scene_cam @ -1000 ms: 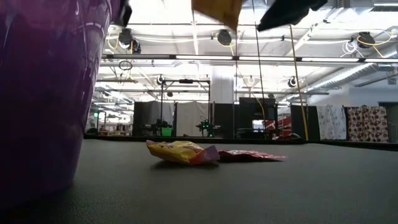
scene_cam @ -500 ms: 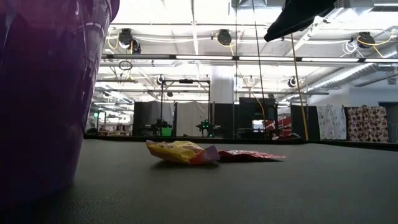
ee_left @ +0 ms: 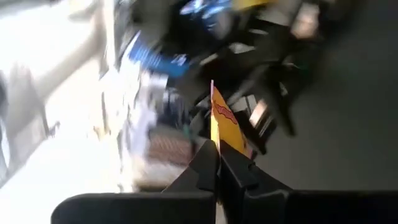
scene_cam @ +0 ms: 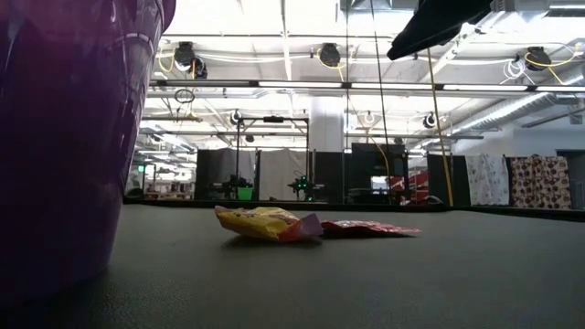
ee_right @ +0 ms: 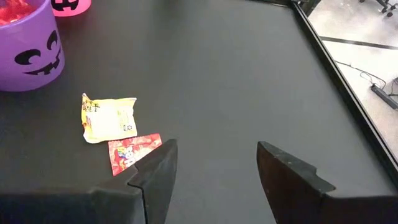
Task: Sort candy by brand, put in halloween buckets
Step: Put the yellow candy into the orange bucket
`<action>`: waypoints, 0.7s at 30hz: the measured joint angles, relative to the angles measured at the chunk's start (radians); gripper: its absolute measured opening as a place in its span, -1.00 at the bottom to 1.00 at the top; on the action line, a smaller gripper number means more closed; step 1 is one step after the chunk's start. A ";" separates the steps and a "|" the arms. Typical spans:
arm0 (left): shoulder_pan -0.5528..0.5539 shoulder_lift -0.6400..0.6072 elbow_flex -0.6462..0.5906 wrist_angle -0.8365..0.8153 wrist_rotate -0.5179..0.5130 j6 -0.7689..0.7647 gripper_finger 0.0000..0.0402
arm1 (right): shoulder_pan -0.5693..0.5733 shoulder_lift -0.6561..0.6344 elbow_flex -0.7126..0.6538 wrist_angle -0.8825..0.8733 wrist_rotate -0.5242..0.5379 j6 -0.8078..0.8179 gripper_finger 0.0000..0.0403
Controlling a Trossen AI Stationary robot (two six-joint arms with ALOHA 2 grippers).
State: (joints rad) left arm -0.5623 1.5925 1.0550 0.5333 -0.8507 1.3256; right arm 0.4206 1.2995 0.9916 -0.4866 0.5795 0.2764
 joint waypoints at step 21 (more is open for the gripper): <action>0.263 -0.061 0.000 -0.090 0.407 -1.266 -1.00 | 0.005 0.000 0.000 0.139 0.023 -0.082 0.05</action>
State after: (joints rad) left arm -0.2998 1.5318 1.0554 0.4428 -0.4440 0.0597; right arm 0.4257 1.2999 0.9916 -0.3474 0.6026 0.1947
